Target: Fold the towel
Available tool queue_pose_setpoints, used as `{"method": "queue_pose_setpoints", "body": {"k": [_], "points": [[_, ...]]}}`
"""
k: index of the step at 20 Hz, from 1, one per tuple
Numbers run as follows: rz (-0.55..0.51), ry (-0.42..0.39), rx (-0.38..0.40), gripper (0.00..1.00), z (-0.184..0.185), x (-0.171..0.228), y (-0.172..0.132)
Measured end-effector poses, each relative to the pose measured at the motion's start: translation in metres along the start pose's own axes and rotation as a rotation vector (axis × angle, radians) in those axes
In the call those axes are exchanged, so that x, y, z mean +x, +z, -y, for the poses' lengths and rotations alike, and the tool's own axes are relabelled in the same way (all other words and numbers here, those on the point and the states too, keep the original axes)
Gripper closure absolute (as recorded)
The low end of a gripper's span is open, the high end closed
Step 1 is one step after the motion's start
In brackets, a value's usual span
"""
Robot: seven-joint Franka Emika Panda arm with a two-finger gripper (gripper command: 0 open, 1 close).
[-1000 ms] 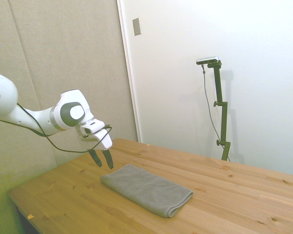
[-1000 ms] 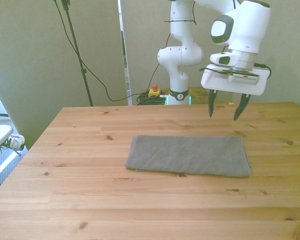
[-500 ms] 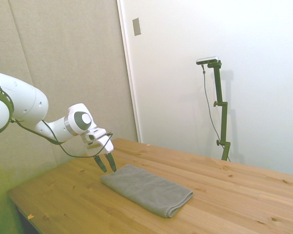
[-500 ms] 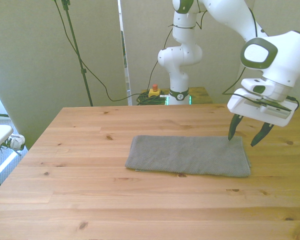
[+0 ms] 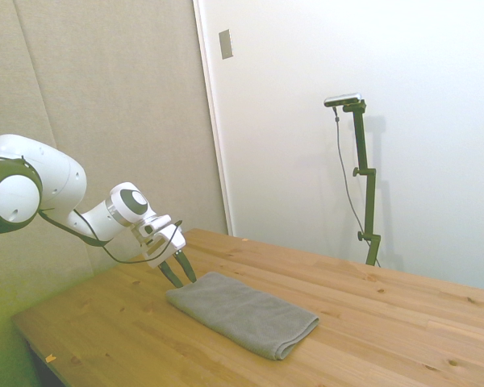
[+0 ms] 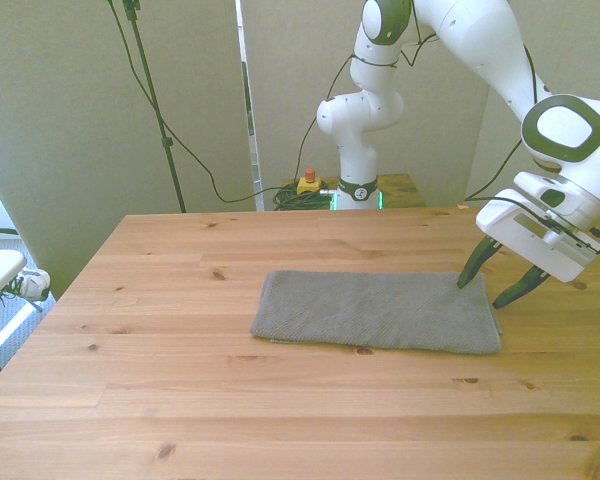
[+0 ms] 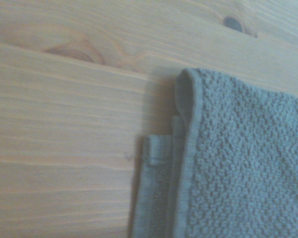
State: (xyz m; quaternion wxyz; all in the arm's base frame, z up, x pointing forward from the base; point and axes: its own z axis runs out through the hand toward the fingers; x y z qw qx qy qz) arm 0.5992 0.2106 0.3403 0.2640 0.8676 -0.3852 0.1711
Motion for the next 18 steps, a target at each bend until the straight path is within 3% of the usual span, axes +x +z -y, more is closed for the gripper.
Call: {"method": "queue_pose_setpoints", "body": {"k": [1, 2, 18], "points": [[-0.01, -0.002, -0.017, 0.0, -0.001, 0.0, 0.003], [-0.019, -0.005, -0.031, 1.0, -0.002, 0.001, 0.005], [-0.023, 0.013, -0.042, 1.0, -0.008, 0.014, 0.026]]}}
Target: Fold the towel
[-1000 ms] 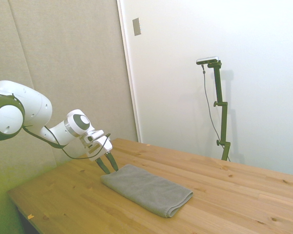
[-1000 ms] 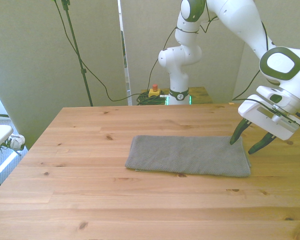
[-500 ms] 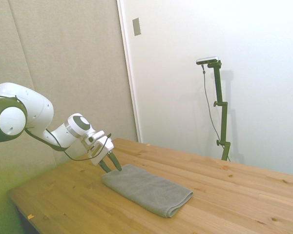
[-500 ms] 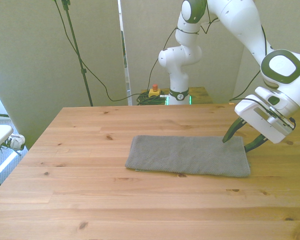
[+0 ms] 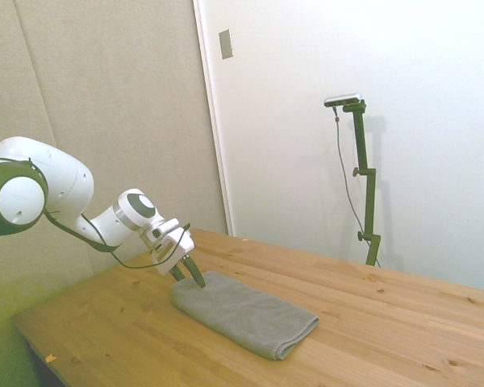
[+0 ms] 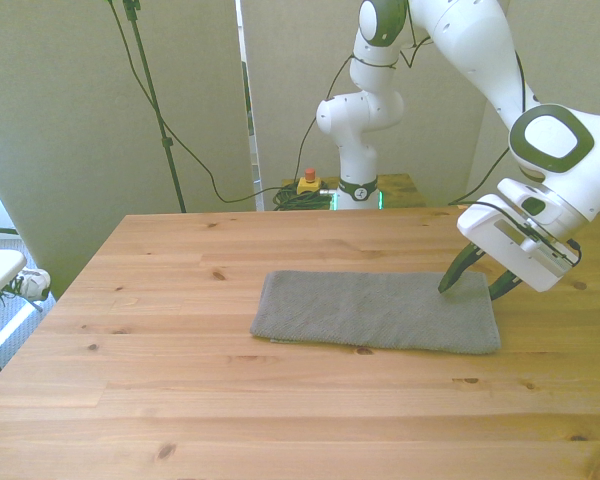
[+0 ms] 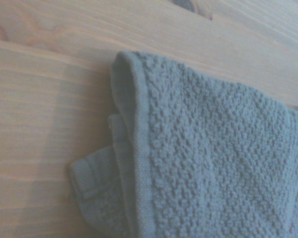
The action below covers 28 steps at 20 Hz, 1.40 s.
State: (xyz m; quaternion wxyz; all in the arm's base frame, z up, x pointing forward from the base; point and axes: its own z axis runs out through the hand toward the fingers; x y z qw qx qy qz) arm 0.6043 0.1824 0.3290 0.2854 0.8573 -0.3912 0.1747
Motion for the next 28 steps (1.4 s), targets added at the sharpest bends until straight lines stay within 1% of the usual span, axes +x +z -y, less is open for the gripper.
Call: {"method": "queue_pose_setpoints", "body": {"k": [12, 21, 28], "points": [[0.023, 0.004, 0.058, 1.0, -0.008, -0.003, 0.004], [0.063, 0.023, 0.145, 1.0, -0.03, -0.003, -0.025], [0.099, 0.036, 0.199, 1.0, -0.048, 0.01, -0.031]]}}
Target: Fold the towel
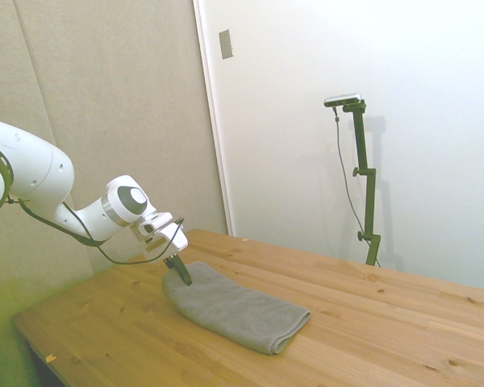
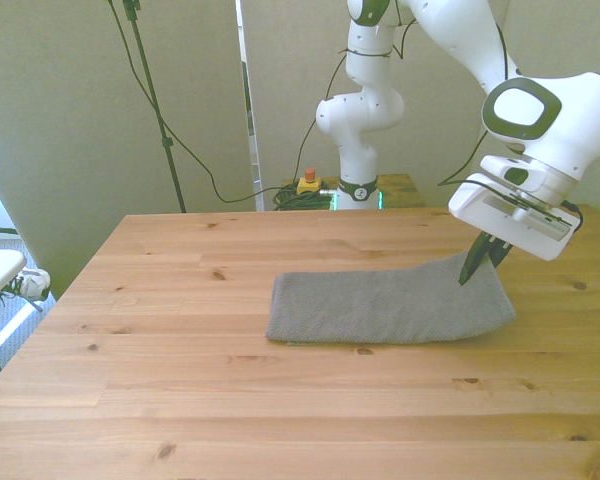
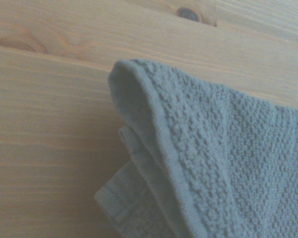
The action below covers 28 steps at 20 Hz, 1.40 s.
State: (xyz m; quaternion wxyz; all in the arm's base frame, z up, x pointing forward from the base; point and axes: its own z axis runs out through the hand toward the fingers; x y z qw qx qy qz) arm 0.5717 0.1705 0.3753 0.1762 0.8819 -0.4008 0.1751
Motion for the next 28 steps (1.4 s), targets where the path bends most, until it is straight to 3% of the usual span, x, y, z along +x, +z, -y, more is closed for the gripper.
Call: {"method": "queue_pose_setpoints", "body": {"k": [10, 19, 28], "points": [[0.046, 0.045, 0.095, 1.0, -0.049, 0.043, -0.037], [0.062, 0.153, 0.163, 1.0, -0.137, 0.131, -0.063], [0.136, 0.243, 0.207, 1.0, -0.228, 0.178, -0.008]]}}
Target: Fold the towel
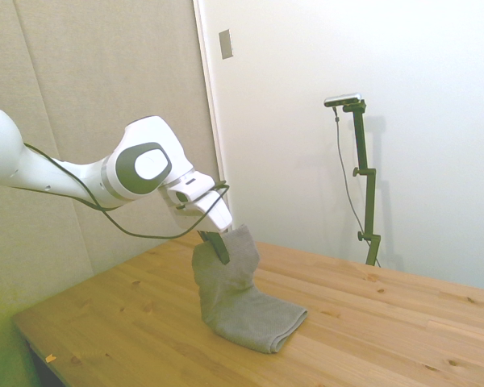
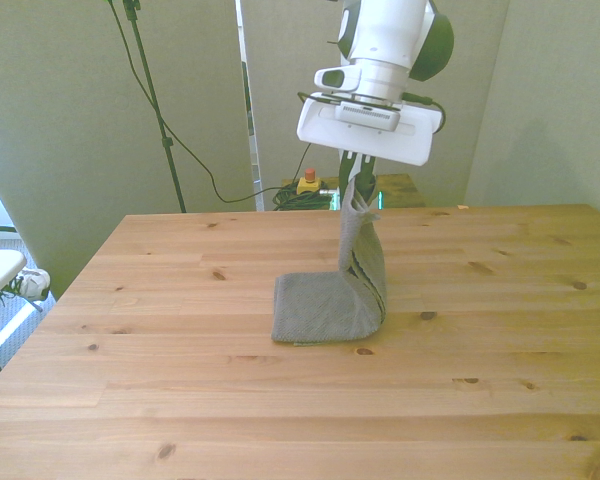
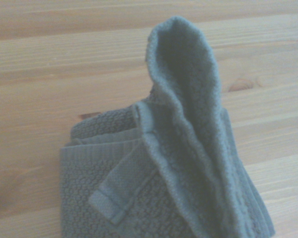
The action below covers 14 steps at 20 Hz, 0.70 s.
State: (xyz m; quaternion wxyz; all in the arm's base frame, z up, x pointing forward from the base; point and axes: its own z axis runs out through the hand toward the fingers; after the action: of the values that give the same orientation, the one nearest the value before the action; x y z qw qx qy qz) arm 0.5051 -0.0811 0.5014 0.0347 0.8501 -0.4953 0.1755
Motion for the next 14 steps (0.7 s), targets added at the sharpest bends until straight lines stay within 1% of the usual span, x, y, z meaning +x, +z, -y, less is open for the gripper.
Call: {"method": "queue_pose_setpoints", "body": {"k": [5, 8, 11, 12, 14], "points": [[0.039, 0.022, 0.055, 1.0, -0.033, 0.034, 0.023], [0.07, 0.008, 0.105, 1.0, -0.038, 0.047, 0.035], [0.086, 0.006, 0.128, 1.0, -0.039, 0.059, 0.047], [0.09, 0.007, 0.127, 0.0, -0.04, 0.064, 0.051], [0.096, 0.017, 0.112, 0.0, -0.042, 0.07, 0.061]]}}
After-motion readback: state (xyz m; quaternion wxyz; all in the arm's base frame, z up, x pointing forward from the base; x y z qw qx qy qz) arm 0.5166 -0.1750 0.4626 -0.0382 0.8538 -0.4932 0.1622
